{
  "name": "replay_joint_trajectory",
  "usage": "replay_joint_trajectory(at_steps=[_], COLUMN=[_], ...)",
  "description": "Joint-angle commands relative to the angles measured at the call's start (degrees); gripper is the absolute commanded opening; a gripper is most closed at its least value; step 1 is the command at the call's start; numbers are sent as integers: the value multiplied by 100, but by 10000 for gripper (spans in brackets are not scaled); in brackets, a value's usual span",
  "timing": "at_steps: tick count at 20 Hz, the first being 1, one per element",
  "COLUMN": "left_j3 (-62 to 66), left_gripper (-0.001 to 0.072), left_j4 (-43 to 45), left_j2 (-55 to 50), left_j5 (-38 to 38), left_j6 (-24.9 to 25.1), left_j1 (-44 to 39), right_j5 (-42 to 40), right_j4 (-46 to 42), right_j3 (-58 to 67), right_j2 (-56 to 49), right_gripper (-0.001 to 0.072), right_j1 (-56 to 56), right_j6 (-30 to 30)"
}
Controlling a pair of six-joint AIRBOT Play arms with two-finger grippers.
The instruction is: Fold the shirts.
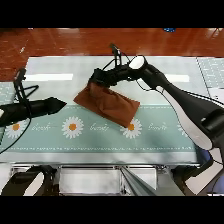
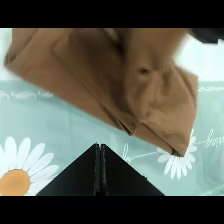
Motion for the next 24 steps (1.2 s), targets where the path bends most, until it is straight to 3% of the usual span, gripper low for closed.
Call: replay_joint_trajectory(at_steps=[1,5,7,9,11,13,15,17,19,24], left_j3=[-431,-142,140,350,385,365,306,238,166,68], left_gripper=[22,22,22,22,22,22,22,22,22,22], left_j4=[-131,-170,-170,-170,-170,-170,-175,-173,-173,-173], left_j2=[-13,-9,28,90,142,136,131,131,131,76], left_j5=[560,597,511,492,503,448,446,442,437,369], left_j6=[-2,0,0,0,0,0,2,0,0,0], left_j1=[-157,236,490,675,717,680,645,645,645,645], right_j5=[446,2149,2988,3366,2590,1132,26,-494,-896,-1067], right_j4=[149,-61,-1113,-3038,-5077,-5694,-5077,-3858,-2507,7], right_j3=[319,435,428,90,-1113,-2968,-4623,-5681,-6190,-6019], right_j2=[-177,540,1266,2236,3414,4540,5145,5132,4787,3303], right_gripper=[419,413,413,413,413,413,413,413,413,413], right_j1=[-90,-1172,-1792,-2199,-2295,-2236,-2236,-2229,-2092,-1631], right_j6=[-107,162,310,610,1591,2750,3331,3276,2579,761])
